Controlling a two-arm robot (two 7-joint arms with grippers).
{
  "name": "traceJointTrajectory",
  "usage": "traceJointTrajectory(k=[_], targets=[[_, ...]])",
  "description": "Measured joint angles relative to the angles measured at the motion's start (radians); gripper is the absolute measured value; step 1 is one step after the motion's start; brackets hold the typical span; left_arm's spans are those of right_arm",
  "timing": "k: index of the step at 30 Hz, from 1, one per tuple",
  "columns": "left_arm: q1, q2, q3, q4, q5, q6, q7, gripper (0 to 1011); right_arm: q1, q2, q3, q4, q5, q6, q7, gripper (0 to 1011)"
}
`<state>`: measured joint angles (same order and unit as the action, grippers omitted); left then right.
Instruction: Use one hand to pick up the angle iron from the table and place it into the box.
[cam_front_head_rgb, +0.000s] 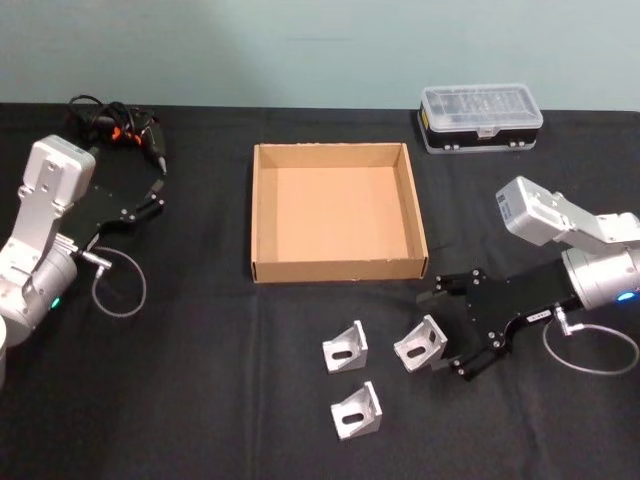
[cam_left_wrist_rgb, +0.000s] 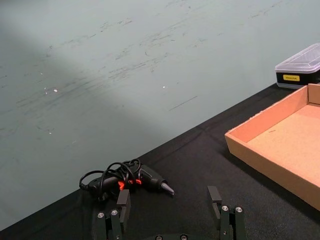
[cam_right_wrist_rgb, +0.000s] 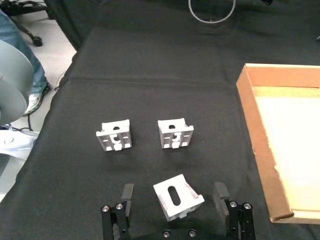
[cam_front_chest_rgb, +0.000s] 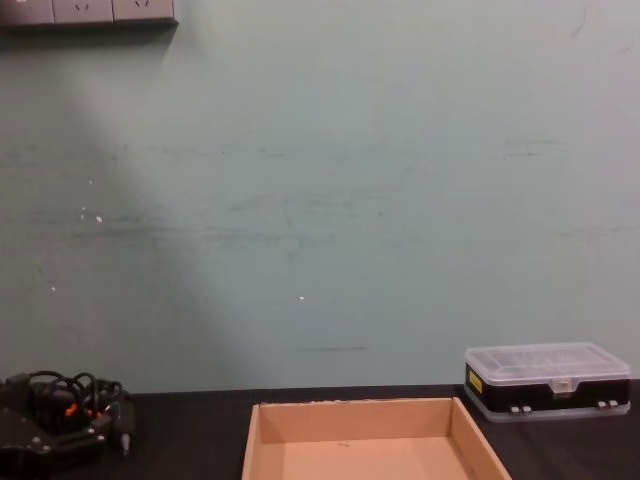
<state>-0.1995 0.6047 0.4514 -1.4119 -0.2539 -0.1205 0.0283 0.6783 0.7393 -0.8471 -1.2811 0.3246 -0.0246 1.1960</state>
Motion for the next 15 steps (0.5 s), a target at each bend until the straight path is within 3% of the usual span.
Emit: traceJointTrajectory(k=[15], targets=[[0.0, 0.0, 0.0, 0.0, 0.0, 0.0, 0.0, 1000, 0.014, -0.002, -0.043, 0.013, 0.002, 0.002, 0.003, 1004]])
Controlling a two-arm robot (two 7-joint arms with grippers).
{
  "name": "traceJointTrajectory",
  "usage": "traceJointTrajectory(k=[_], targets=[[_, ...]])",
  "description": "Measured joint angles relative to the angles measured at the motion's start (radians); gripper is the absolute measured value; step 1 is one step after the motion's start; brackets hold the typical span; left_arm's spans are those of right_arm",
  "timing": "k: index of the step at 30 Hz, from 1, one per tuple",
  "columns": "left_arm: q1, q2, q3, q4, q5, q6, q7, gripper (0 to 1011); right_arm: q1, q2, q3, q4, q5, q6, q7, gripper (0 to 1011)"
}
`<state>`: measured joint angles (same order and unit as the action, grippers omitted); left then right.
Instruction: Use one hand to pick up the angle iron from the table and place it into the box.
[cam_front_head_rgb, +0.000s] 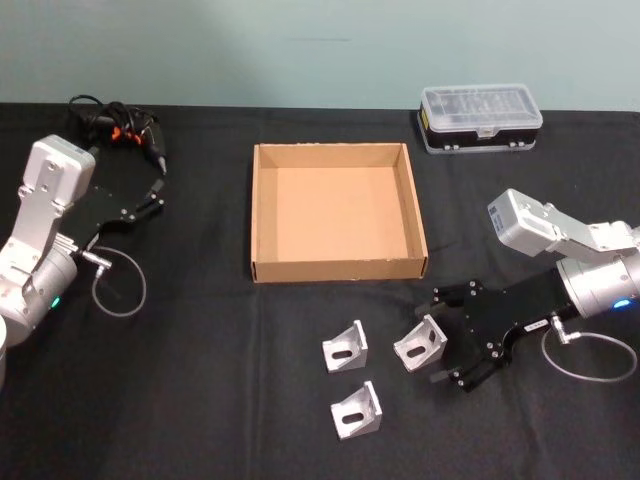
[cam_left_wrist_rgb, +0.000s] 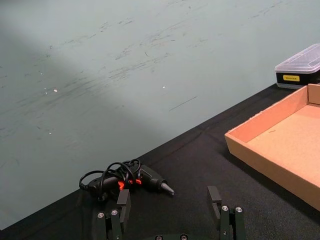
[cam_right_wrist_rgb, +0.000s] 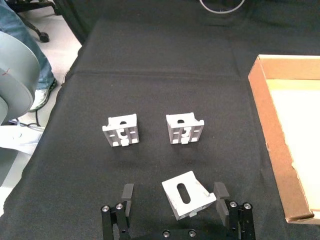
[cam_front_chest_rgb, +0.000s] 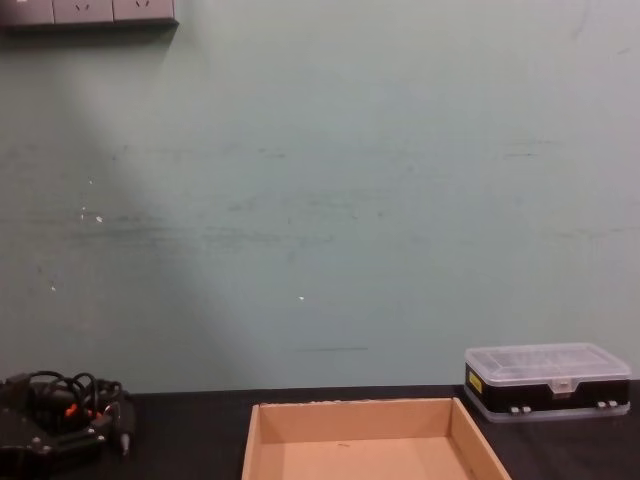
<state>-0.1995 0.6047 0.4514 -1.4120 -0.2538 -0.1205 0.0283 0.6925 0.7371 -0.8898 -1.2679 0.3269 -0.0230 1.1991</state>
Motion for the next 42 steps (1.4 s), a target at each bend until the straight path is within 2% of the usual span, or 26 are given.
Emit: traceJointTrajectory(k=[30, 36, 41, 42], targets=[[0.0, 0.0, 0.0, 0.0, 0.0, 0.0, 0.0, 1000, -0.001, -0.009, -0.003, 0.02, -0.009, -0.002, -0.042, 1004], [0.0, 0.0, 0.0, 0.0, 0.0, 0.0, 0.0, 1000, -0.002, -0.01, -0.003, 0.021, -0.012, -0.006, -0.042, 929], [0.0, 0.0, 0.0, 0.0, 0.0, 0.0, 0.0, 1000, -0.003, -0.011, -0.004, 0.022, -0.012, -0.01, -0.042, 790], [0.0, 0.0, 0.0, 0.0, 0.0, 0.0, 0.0, 1000, -0.004, -0.012, -0.004, 0.023, -0.012, -0.011, -0.041, 736]])
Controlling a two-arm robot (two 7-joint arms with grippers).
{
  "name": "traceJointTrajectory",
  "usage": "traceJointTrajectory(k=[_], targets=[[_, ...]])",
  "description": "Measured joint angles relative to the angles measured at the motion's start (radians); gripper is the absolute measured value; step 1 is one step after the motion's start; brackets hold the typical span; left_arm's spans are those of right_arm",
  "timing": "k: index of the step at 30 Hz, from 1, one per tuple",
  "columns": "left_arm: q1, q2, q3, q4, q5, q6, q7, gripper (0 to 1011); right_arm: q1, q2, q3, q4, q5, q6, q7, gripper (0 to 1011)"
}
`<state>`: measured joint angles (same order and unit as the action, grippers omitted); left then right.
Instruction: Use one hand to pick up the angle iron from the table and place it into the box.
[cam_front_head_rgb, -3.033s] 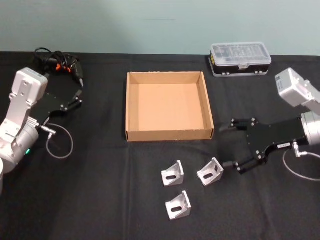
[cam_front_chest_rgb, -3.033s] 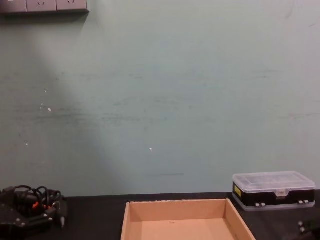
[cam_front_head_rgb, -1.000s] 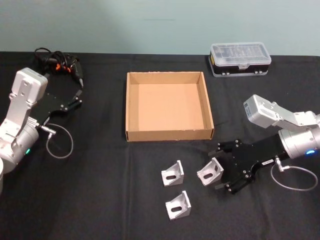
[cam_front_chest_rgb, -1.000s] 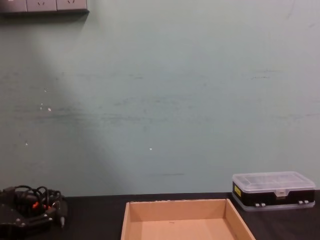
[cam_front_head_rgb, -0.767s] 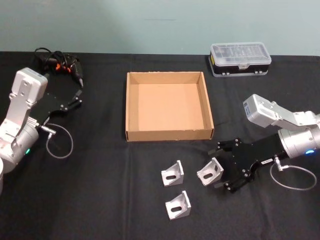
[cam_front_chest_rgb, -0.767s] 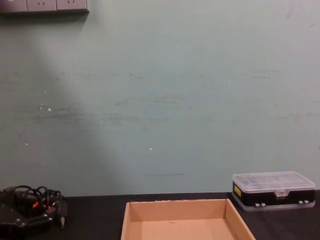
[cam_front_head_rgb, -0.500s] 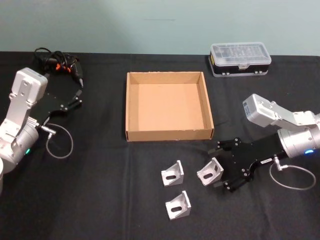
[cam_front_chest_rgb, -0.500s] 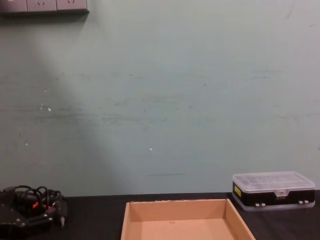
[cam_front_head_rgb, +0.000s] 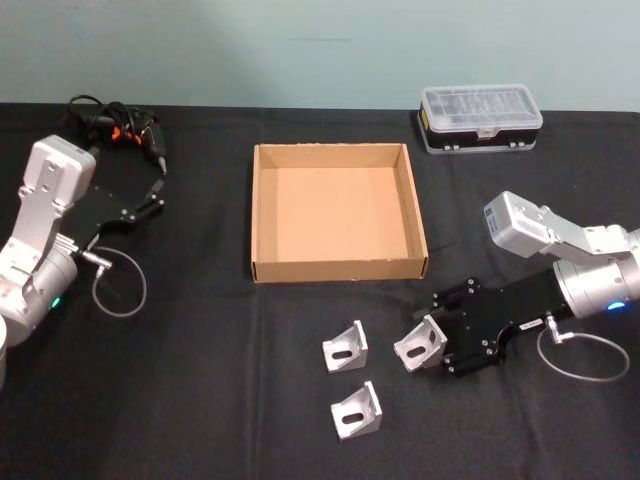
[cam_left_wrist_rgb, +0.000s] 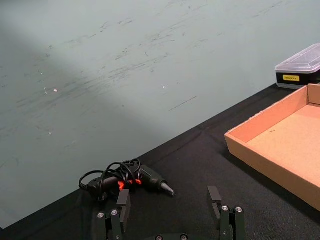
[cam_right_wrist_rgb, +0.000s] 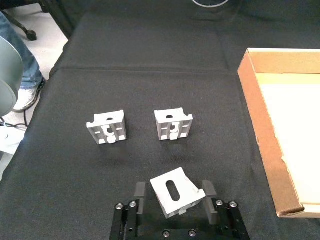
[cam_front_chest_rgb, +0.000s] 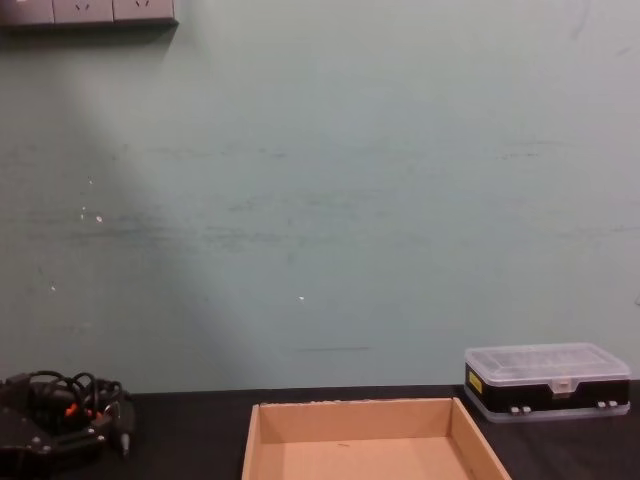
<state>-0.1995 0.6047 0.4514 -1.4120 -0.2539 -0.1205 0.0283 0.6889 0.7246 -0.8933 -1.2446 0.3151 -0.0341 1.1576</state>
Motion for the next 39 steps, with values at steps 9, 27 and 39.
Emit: traceJointTrajectory(k=[9, 27, 39], targets=[[0.0, 0.0, 0.0, 0.0, 0.0, 0.0, 0.0, 1000, -0.002, -0.004, 0.001, 0.004, 0.002, -0.004, 0.0, 478], [0.0, 0.0, 0.0, 0.0, 0.0, 0.0, 0.0, 1000, -0.001, 0.0, 0.039, -0.031, 0.054, -0.002, -0.004, 469], [0.0, 0.0, 0.0, 0.0, 0.0, 0.0, 0.0, 1000, 0.018, -0.02, 0.123, -0.057, 0.091, -0.002, -0.134, 470]])
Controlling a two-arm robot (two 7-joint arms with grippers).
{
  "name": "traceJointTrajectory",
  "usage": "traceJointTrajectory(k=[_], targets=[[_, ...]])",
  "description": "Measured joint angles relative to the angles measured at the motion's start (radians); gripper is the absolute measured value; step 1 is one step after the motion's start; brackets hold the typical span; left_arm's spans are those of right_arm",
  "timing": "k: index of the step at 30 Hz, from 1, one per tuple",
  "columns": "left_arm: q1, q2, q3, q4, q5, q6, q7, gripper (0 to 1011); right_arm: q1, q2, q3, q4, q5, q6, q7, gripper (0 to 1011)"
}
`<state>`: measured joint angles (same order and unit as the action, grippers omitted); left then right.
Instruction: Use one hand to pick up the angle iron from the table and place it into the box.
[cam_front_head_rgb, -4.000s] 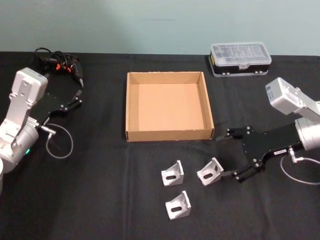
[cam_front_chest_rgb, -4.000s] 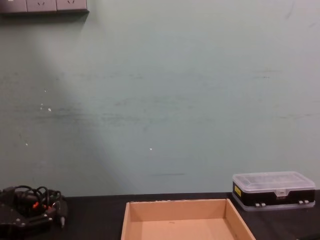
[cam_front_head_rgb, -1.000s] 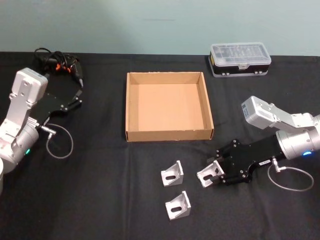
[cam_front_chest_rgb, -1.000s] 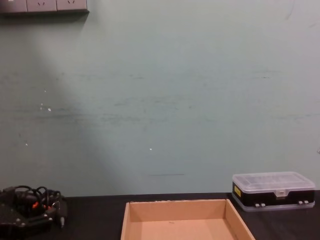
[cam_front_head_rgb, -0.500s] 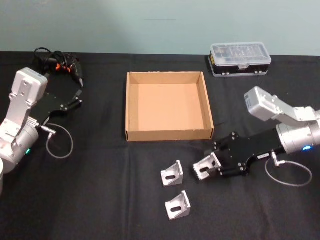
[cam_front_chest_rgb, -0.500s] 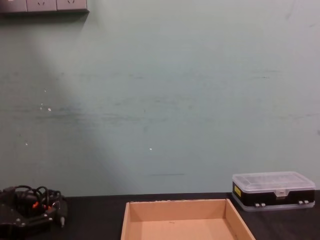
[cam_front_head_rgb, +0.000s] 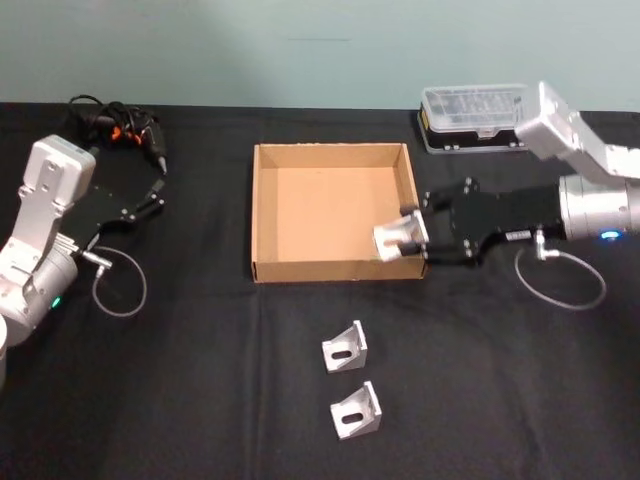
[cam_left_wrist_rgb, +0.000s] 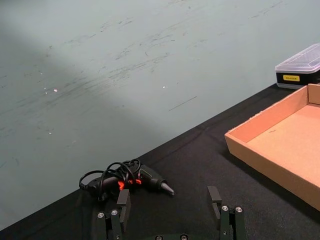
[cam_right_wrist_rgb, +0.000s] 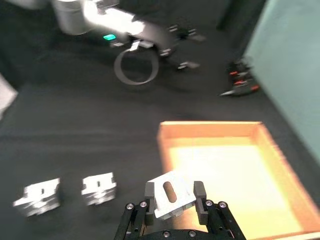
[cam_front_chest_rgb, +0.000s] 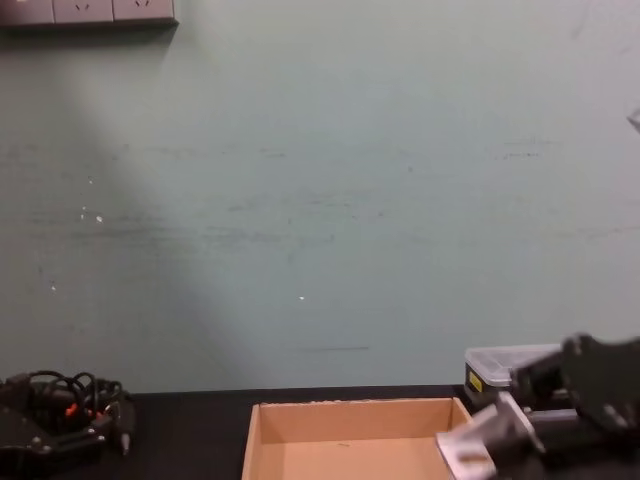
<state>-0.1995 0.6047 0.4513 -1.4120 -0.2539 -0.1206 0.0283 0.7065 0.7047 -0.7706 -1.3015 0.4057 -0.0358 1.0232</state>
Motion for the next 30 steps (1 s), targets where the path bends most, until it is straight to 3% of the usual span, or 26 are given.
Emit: traceJointTrajectory(k=[8, 15, 30], targets=[[0.0, 0.0, 0.0, 0.0, 0.0, 0.0, 0.0, 1000, 0.011, -0.072, 0.039, 0.051, -0.045, 0.004, -0.145, 469], [0.0, 0.0, 0.0, 0.0, 0.0, 0.0, 0.0, 1000, 0.035, -0.168, 0.055, 0.163, -0.101, 0.01, -0.261, 470], [0.0, 0.0, 0.0, 0.0, 0.0, 0.0, 0.0, 1000, 0.113, -0.342, 0.064, 0.453, -0.157, -0.03, -0.319, 470]])
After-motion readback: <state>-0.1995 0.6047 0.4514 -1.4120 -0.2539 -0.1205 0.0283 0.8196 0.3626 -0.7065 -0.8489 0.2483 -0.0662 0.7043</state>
